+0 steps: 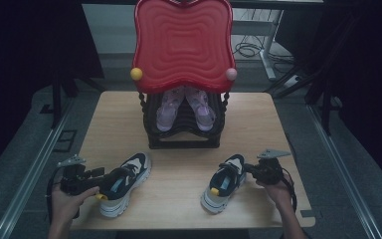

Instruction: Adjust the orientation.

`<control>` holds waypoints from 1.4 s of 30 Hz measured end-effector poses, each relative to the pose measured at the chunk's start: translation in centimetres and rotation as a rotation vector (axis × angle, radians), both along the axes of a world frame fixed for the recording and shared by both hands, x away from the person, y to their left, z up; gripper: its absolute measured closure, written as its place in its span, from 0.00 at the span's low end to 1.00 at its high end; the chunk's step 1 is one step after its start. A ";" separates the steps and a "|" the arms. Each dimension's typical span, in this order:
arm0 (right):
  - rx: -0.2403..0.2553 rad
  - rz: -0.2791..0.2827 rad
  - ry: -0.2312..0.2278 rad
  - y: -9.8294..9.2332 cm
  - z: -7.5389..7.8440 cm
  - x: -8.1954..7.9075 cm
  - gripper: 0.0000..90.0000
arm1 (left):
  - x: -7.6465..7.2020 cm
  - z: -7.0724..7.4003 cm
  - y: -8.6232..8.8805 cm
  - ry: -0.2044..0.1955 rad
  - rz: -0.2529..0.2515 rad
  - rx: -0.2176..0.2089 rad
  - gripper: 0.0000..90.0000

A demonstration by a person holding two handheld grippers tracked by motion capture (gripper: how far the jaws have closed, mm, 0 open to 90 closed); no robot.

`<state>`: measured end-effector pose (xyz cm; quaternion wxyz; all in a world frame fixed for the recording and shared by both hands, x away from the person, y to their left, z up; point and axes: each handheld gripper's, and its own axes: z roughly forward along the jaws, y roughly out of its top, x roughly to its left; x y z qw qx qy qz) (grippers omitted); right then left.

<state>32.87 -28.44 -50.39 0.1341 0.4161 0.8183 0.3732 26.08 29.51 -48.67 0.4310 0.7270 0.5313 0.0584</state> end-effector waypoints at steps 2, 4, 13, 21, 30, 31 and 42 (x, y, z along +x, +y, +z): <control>0.001 0.005 -0.004 0.3 0.0 0.4 1.00 | 0.0 0.0 0.0 0.000 0.000 0.001 0.45; 0.004 0.015 -0.007 0.7 -0.1 0.9 1.00 | 0.0 0.0 0.0 0.000 0.000 0.001 0.45; 0.064 0.062 -0.005 1.7 -0.5 1.8 1.00 | 0.1 -0.1 0.0 0.006 -0.004 0.001 0.45; 0.101 0.055 -0.026 2.3 -0.6 1.9 1.00 | 0.1 -0.2 -0.1 0.007 -0.006 0.007 0.45; 0.102 0.027 0.022 1.3 -0.9 1.6 0.99 | 0.0 -0.1 0.0 0.005 -0.005 0.006 0.45; 0.099 0.040 0.027 1.5 -1.0 1.6 1.00 | 0.0 -0.1 0.0 0.004 -0.005 0.007 0.45; 0.133 0.131 0.052 3.8 -1.4 3.1 0.99 | 0.0 0.0 0.0 0.004 -0.006 0.012 0.45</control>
